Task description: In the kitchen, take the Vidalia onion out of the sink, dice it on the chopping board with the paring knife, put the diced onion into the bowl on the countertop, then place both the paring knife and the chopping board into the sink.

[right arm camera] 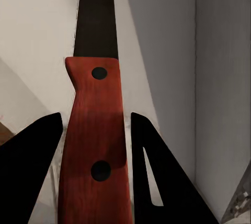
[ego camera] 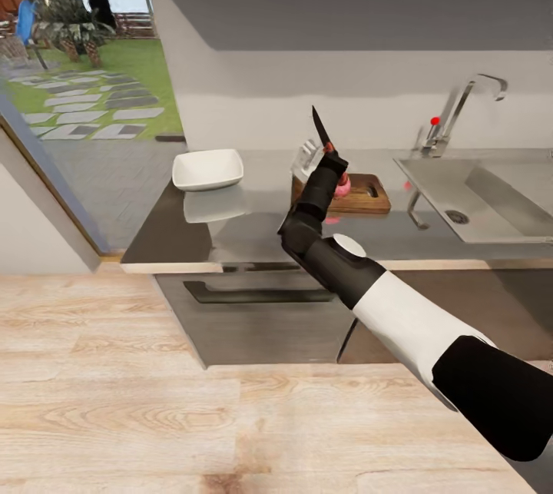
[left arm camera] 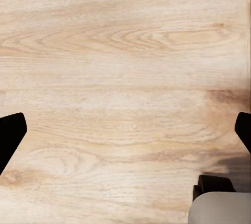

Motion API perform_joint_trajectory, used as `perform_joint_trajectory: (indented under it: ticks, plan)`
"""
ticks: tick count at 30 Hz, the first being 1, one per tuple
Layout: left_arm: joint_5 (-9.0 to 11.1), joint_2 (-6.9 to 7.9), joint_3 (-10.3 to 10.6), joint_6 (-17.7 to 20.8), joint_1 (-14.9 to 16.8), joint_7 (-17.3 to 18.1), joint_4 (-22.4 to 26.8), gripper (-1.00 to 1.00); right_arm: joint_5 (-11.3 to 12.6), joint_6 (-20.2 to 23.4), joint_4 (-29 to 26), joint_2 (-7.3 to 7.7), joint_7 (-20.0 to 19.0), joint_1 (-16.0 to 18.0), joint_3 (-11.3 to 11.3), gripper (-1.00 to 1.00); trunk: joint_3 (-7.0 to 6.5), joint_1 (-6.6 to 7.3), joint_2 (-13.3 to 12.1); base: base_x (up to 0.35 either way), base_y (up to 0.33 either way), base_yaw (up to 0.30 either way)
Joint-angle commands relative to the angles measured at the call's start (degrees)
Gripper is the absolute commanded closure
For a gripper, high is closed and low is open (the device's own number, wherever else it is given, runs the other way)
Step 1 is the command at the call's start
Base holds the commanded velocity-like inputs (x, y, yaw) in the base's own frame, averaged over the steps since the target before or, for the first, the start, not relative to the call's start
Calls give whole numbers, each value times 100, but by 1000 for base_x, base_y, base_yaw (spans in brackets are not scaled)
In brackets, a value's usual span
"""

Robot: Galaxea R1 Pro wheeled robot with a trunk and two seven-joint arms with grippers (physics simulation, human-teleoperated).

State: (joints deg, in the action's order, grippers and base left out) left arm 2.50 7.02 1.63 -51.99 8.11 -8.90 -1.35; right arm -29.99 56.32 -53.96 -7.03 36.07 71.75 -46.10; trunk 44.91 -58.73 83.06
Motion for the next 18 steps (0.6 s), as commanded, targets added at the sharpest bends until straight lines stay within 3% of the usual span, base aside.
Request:
perform_joint_trajectory:
  ticks: [1,7,18]
  plan:
    - [23,1,22,-29,6,-6,-14,-100,25,20,5,-2,39,6,-17,100,4,0,2,-1,-317,0]
    - [23,0,17,-28,6,-6,-14,-100,20,20,186,-15,32,9,-23,100,4,0,2,64,-210,0]
    - [23,2,16,-30,6,-6,-14,-100,20,3,914,-236,32,6,-30,100,4,0,2,9,-15,0]
